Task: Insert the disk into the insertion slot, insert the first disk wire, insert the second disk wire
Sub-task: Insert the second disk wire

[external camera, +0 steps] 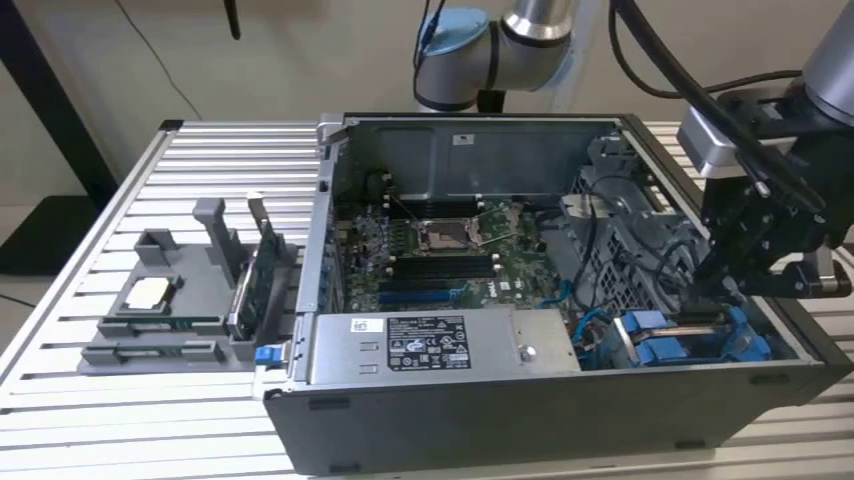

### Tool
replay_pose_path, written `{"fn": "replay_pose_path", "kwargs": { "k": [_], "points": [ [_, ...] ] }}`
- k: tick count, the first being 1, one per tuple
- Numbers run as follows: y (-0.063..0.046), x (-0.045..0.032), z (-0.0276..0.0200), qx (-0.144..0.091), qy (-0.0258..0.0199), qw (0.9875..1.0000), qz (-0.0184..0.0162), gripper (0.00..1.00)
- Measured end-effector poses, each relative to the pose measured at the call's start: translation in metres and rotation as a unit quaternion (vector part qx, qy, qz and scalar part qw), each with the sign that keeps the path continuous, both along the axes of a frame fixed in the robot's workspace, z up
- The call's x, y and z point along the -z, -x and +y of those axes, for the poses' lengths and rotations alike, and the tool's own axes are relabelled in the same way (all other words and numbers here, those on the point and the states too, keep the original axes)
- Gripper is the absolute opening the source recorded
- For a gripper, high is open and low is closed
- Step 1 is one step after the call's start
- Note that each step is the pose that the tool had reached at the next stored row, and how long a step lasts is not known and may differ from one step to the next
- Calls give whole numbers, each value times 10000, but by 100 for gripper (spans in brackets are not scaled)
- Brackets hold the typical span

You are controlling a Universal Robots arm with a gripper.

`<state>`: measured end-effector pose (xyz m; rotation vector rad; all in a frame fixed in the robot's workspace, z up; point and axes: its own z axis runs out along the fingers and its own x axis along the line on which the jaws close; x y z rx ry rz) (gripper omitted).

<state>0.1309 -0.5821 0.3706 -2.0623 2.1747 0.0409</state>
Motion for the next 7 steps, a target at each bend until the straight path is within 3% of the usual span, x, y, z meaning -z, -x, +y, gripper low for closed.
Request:
{"fn": "replay_pose_path", "kwargs": {
  "k": [7],
  "points": [
    [0,-4,0,0,3,10000,0,24]
  ]
}}
